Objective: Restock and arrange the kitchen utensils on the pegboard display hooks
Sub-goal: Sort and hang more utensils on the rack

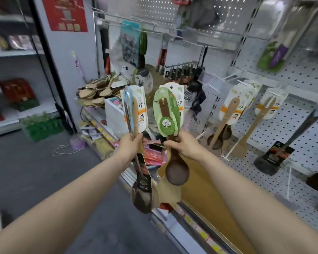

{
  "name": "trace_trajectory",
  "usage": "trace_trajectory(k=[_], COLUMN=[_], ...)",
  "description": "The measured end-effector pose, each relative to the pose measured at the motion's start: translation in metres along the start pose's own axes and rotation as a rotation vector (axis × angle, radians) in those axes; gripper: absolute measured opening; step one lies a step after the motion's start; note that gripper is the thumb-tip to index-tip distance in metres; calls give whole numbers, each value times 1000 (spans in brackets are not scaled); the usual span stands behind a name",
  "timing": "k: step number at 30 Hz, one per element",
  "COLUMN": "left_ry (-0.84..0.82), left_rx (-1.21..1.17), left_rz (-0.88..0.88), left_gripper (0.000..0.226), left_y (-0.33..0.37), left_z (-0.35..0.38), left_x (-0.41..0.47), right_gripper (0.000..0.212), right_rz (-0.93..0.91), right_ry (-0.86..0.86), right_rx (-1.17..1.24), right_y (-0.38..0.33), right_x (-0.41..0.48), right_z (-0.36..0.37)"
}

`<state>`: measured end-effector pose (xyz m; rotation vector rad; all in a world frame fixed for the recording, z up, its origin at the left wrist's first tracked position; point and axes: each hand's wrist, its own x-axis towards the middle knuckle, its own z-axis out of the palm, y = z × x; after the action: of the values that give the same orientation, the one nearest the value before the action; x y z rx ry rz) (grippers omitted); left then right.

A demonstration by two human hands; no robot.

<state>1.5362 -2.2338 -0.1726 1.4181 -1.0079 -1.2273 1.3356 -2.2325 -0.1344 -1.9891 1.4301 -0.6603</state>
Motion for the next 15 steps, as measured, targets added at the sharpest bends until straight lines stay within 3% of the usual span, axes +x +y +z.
trace_trajectory(k=[6, 10, 15], left_ry=[145, 197, 303], left_rx=[26, 12, 33], left_rz=[-32, -73, -58], left_gripper=[21, 25, 13], left_y=[1, -1, 12], left_z=[-85, -130, -173], left_x=[32, 64, 113], right_gripper=[19, 33, 19], right_rz=[-21, -67, -126], right_ry=[-100, -158, -253], right_rx=[76, 88, 129], right_y=[-41, -63, -83], right_x=[66, 119, 202], right_z=[60, 93, 129])
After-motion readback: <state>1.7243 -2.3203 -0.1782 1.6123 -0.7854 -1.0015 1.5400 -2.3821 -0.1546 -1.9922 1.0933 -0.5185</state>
